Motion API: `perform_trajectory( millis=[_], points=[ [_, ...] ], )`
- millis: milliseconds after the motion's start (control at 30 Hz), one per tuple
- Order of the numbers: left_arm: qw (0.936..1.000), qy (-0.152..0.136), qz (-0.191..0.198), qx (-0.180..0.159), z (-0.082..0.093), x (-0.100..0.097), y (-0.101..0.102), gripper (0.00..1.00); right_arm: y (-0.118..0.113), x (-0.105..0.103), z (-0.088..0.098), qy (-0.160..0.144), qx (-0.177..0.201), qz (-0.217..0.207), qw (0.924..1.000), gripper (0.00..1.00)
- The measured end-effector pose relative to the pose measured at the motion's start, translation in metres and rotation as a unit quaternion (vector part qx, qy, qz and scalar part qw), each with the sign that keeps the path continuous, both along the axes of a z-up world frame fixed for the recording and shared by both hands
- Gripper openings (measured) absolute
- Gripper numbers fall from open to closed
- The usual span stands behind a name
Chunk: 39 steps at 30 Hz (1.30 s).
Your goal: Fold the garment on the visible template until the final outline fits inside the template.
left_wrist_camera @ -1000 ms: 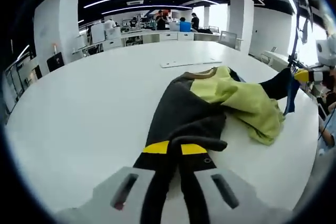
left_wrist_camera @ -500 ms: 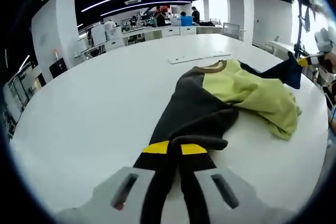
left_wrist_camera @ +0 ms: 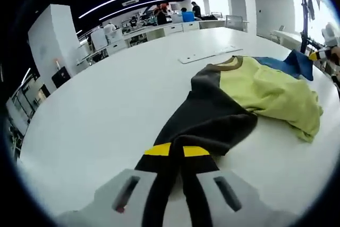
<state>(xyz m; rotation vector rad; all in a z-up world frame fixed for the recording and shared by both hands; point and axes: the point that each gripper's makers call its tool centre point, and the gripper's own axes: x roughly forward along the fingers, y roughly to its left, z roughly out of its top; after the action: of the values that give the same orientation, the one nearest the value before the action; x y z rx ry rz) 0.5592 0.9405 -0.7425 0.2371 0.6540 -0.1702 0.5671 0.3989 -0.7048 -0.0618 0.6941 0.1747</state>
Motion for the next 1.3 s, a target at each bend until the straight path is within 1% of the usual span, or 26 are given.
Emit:
perform_trajectory(
  millis=[133,233,367,500,600,700,767,833,900,933,1000,1067,1100,1133,1200,1233,1300],
  points=[
    [1.0000,0.000,0.001,0.009,-0.001,0.008,0.005,0.03,-0.011,-0.002,-0.006,0.005,0.000,-0.019,0.9998,0.00],
    [0.9997,0.004,0.003,0.022,-0.004,0.015,0.014,0.03,-0.015,-0.005,-0.010,0.017,0.004,-0.030,0.9994,0.00],
    [0.9994,0.009,0.009,0.032,-0.004,0.021,0.024,0.03,-0.021,-0.005,-0.011,0.019,-0.009,-0.031,0.9993,0.00],
    [0.9989,0.010,0.017,0.042,-0.003,0.025,0.033,0.03,-0.027,-0.004,-0.012,0.022,-0.012,-0.037,0.9990,0.00],
    [0.9988,0.008,0.022,0.044,-0.003,0.025,0.037,0.03,-0.039,-0.003,-0.009,0.018,-0.044,-0.036,0.9982,0.00],
    [0.9988,0.006,0.028,0.040,-0.004,0.025,0.040,0.03,-0.042,-0.004,-0.008,0.016,-0.039,-0.037,0.9984,0.00],
    [0.9987,0.006,0.030,0.040,-0.004,0.025,0.041,0.03,-0.039,-0.006,-0.011,0.025,-0.040,-0.027,0.9985,0.00],
    [0.9987,0.006,0.032,0.040,-0.004,0.025,0.043,0.04,-0.040,-0.007,-0.013,0.026,-0.044,-0.029,0.9983,0.00],
    [0.9986,0.005,0.037,0.036,-0.003,0.024,0.045,0.06,-0.039,-0.009,-0.014,0.027,-0.029,-0.040,0.9984,0.00],
    [0.9985,0.005,0.041,0.036,-0.003,0.024,0.046,0.08,-0.039,-0.009,-0.014,0.028,-0.027,-0.040,0.9985,0.00],
    [0.9985,0.004,0.051,0.017,-0.002,0.021,0.047,0.13,-0.034,-0.012,-0.015,0.033,-0.022,-0.034,0.9987,0.00],
    [0.9982,-0.001,0.060,-0.002,0.002,0.017,0.046,0.23,-0.024,-0.013,-0.012,0.032,-0.020,-0.015,0.9992,0.00],
    [0.9981,-0.004,0.060,-0.008,0.004,0.015,0.046,0.29,-0.018,-0.013,-0.009,0.031,-0.018,-0.003,0.9993,0.03],
    [0.9981,-0.006,0.060,-0.007,0.006,0.013,0.046,0.36,-0.013,-0.012,-0.007,0.029,-0.014,0.002,0.9995,0.10],
    [0.9980,-0.015,0.062,0.002,0.010,0.010,0.049,0.45,0.000,-0.011,-0.001,0.020,0.002,0.016,0.9997,0.22],
    [0.9980,-0.019,0.060,-0.004,0.013,0.007,0.048,0.51,0.005,-0.011,0.002,0.020,0.009,0.020,0.9996,0.28],
    [0.9979,-0.023,0.060,-0.014,0.016,0.002,0.045,0.57,0.018,-0.011,0.007,0.016,0.019,0.038,0.9990,0.35]
  ],
)
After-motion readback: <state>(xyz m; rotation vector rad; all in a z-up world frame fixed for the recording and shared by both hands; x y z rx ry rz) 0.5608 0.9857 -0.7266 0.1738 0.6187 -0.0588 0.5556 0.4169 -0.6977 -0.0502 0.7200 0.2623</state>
